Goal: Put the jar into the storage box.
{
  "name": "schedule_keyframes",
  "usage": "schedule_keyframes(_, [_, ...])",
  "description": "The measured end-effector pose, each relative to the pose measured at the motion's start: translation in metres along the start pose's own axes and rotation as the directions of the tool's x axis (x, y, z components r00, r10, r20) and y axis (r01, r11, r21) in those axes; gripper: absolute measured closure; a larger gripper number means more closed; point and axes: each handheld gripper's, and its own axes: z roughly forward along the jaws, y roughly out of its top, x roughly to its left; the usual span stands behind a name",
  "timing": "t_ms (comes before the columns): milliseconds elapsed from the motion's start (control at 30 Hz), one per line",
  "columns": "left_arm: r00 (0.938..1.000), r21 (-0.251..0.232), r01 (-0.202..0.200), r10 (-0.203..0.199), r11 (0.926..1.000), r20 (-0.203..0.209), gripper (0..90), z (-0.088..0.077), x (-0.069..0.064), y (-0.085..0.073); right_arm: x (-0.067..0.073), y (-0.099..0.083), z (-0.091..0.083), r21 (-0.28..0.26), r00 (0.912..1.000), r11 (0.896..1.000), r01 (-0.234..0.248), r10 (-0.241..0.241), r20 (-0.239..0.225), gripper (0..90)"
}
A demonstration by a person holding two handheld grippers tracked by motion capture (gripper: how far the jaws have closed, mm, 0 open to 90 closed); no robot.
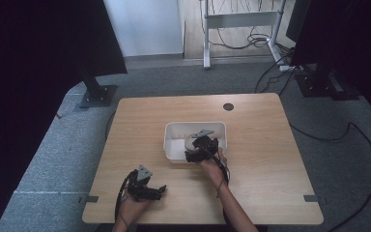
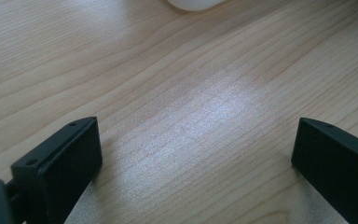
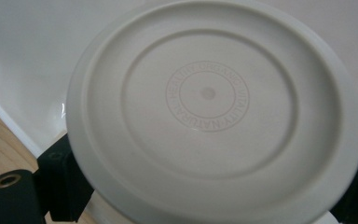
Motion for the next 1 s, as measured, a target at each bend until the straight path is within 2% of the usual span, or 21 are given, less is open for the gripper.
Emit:
schedule_keyframes(267, [1.0000, -0.004, 0.002, -0.002, 1.0000, 0.000, 1.3, 0.000, 0.000, 0.000, -0.001, -0.003, 0.000, -0.016, 1.0000, 1.000, 0.006, -0.005, 0.003, 3.3])
schedule_keyframes(467, [1.0000, -0.002, 0.002, -0.002, 1.0000, 0.000, 1.3, 0.000, 0.000, 0.000, -0.002, -0.003, -0.004, -0.034, 0.9998, 0.999, 0.005, -0.006, -0.018, 2.8])
schedule_keyframes(600, [1.0000, -0.002, 0.002, -0.002, 1.0000, 0.000, 1.3, 0.000, 0.000, 0.000, 0.000, -0.001, -0.009, -0.053, 0.9993, 0.998, 0.023, -0.024, -0.029, 2.4])
schedule_keyframes(1000, [1.0000, -0.002, 0.002, -0.002, 1.0000, 0.000, 1.3, 0.000, 0.000, 0.000, 0.000, -0.001, -0.026, -0.062, 0.9985, 0.997, 0.054, -0.055, -0.004, 2.6])
